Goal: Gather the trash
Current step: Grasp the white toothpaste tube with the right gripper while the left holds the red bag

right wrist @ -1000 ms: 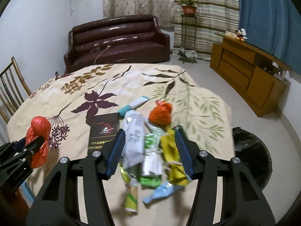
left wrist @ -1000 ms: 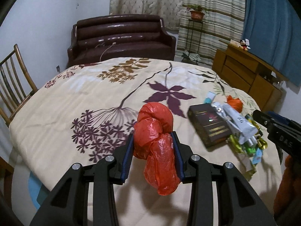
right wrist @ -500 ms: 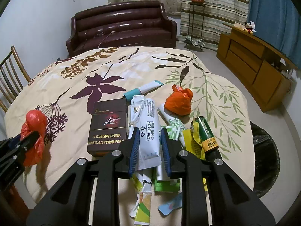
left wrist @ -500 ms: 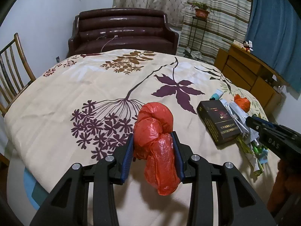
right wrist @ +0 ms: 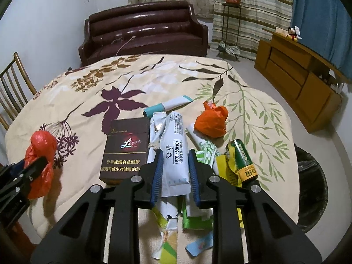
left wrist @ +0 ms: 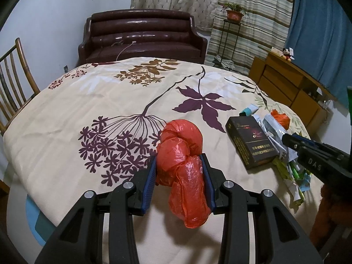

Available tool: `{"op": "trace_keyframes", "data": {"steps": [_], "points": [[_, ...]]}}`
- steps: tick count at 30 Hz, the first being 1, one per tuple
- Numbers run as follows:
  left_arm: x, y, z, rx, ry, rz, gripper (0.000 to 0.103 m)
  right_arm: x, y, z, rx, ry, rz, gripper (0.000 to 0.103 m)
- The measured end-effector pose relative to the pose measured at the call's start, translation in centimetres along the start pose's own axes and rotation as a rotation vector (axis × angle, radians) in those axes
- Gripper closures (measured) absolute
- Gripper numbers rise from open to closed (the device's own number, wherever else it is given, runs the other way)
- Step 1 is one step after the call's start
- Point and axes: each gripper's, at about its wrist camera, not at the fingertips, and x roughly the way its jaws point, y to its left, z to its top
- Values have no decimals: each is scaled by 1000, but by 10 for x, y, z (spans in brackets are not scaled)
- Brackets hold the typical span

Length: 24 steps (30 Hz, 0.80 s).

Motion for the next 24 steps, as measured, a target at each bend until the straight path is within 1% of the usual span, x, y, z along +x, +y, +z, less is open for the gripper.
{"op": "trace_keyframes", "data": {"steps": [5, 12, 16, 24], "points": [[-3, -5, 0, 0, -8, -4, 64, -9, -4, 2, 11, -26, 5, 81], [-10, -27, 3, 20, -30, -32, 64, -27, -20, 4, 48, -68, 7, 81], [-12, -43, 4, 36, -39, -56, 64, -41, -39, 2, 76, -96, -9, 81], [-13, -89, 2, 72, -37, -126, 64, -61, -84, -10, 132, -124, -70, 81]]}}
